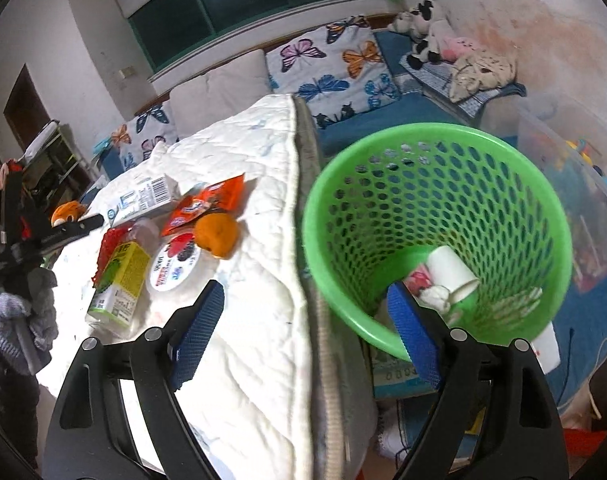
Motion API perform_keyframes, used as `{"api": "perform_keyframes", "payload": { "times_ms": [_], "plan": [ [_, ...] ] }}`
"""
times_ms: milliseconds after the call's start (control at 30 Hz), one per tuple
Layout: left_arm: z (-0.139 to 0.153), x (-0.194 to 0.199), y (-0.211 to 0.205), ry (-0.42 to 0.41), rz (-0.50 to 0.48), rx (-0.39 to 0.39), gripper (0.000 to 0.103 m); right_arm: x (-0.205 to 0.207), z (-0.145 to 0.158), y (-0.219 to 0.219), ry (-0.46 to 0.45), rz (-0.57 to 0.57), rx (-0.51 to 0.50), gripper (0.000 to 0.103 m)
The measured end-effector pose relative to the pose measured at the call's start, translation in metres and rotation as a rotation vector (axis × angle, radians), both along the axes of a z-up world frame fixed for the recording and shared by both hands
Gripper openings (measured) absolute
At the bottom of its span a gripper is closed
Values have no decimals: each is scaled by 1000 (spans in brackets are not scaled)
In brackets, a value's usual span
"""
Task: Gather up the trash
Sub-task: 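Grasp the red mesh net with the left tool while the right tool grasps the orange peel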
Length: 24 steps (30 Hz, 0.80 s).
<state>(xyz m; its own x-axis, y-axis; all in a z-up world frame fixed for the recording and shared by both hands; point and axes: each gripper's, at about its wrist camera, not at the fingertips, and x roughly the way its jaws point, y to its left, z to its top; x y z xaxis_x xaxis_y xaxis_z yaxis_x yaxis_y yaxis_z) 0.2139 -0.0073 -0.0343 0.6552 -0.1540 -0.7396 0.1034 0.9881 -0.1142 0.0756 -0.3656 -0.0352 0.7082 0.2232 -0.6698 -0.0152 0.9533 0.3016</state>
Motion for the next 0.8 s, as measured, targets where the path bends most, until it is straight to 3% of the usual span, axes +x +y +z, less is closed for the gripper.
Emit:
{"api": "perform_keyframes", "payload": {
  "times_ms": [233, 433, 600, 800],
  "plan": [
    [-29, 20, 16, 79, 16, -24, 63, 10, 1, 16, 5, 41, -7, 84],
    [-38, 26, 15, 98, -21, -67, 44, 16, 2, 31, 11, 70, -7, 84],
    [-35, 19, 10, 80, -53, -54, 31, 18, 4, 44, 7, 101, -15, 84],
    [-25, 11, 14, 58, -52, -68, 28, 23, 5, 52, 13, 127, -7, 84]
  ]
}}
